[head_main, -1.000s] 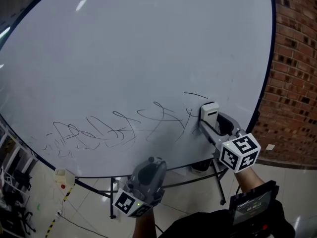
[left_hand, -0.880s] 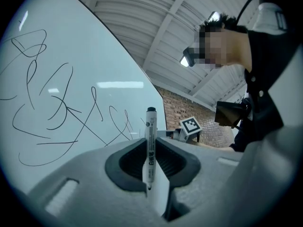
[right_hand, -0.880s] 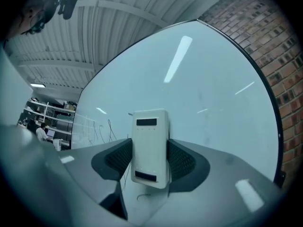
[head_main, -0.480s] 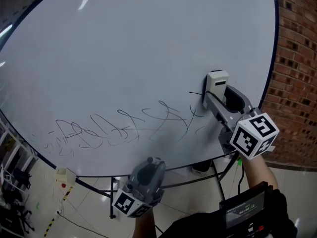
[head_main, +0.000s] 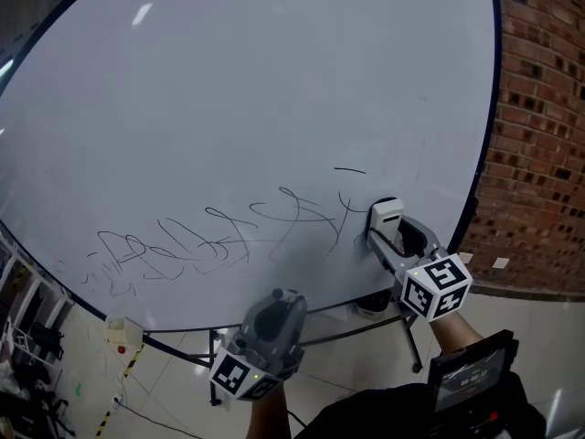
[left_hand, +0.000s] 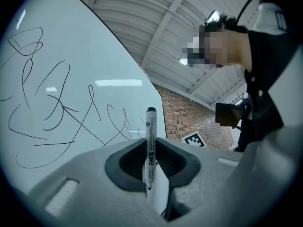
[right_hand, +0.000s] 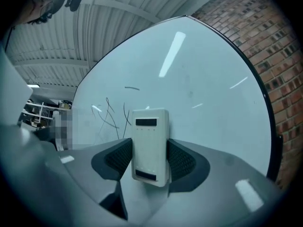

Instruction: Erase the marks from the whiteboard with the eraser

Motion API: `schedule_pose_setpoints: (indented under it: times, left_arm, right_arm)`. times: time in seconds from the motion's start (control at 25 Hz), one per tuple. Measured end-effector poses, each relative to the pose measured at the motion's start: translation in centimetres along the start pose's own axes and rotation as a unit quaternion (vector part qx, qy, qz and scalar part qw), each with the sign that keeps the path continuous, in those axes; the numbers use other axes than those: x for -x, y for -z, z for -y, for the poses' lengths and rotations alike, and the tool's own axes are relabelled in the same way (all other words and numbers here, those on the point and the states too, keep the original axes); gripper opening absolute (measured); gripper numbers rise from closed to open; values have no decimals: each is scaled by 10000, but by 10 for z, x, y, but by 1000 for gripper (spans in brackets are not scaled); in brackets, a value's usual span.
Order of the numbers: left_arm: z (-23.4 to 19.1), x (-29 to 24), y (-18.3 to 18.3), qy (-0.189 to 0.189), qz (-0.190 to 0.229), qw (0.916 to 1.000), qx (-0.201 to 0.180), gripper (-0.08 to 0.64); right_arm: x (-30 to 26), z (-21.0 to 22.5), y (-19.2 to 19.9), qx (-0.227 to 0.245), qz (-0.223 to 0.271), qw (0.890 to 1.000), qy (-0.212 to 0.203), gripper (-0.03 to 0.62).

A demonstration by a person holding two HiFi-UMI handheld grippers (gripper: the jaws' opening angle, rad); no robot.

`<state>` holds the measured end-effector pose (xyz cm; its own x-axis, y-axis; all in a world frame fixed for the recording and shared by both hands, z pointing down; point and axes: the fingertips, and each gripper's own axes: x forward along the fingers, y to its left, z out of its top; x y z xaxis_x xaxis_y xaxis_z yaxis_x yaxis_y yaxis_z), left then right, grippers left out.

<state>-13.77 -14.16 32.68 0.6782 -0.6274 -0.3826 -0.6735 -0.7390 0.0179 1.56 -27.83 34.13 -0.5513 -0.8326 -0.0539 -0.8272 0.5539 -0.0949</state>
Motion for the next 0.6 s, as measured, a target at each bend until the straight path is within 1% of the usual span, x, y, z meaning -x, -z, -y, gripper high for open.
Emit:
schedule_pose_setpoints:
  times: [0.12,0.24,0.48,0.6]
  left_arm:
    - [4,-4,-3,24,27,10000,44,57]
    - [5,-5,-5,18,53,10000,62,58]
    - [3,1,-2,36,35,10000,36,57]
    - [0,3,-5,62,90,9999,51,58]
  right_arm:
    - [2,4,37,-36,-317,9994,117,235]
    - [3,6,55,-8,-440,9987,247,235]
    - [3,5,52,123,-524,9979,365,235]
    - [-1,-1,29,201,-383,9984,364,235]
